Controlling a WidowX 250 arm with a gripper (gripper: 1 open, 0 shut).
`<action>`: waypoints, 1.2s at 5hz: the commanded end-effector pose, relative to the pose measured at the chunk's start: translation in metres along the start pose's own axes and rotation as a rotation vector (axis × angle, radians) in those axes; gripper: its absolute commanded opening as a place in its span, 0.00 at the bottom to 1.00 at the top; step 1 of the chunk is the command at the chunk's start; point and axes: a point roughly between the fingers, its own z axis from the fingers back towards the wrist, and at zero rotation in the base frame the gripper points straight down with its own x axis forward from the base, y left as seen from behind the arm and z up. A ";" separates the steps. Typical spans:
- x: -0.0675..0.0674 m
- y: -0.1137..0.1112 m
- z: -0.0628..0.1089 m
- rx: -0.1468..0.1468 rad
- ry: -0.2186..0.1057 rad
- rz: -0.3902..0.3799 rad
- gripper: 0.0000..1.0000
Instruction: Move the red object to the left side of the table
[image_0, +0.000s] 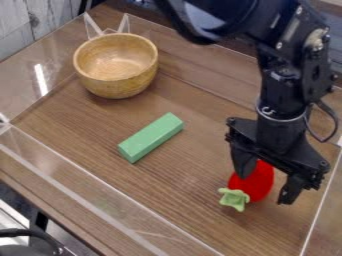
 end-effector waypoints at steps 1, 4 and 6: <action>0.007 -0.002 0.013 -0.008 -0.052 -0.009 1.00; 0.010 -0.002 0.010 -0.001 -0.051 -0.010 0.00; 0.019 0.005 0.033 -0.009 -0.083 0.010 0.00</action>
